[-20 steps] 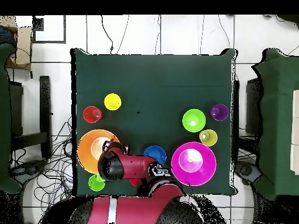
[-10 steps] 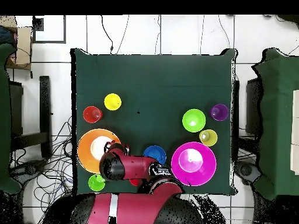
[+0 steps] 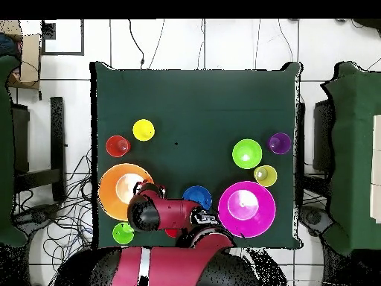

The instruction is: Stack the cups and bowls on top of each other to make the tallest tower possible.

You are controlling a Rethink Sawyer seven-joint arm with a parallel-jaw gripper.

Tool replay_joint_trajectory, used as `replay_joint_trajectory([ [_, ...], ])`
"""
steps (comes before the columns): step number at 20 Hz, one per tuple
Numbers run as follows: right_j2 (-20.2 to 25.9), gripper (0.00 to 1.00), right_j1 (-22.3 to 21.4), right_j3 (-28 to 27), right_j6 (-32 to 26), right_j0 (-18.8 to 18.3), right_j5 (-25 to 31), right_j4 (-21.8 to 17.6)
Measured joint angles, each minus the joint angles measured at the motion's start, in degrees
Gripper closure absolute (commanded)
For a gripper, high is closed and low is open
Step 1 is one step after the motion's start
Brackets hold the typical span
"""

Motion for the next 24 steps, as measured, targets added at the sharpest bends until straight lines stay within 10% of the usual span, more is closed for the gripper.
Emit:
replay_joint_trajectory([
  [16,-0.83,0.0,-0.01,-0.01,0.0,0.04,0.0,-0.04],
  [17,-0.82,1.0,-0.16,0.11,0.0,0.08,0.06,-0.31],
  [24,-0.87,1.0,-0.62,0.13,0.0,0.49,0.01,-1.07],
])
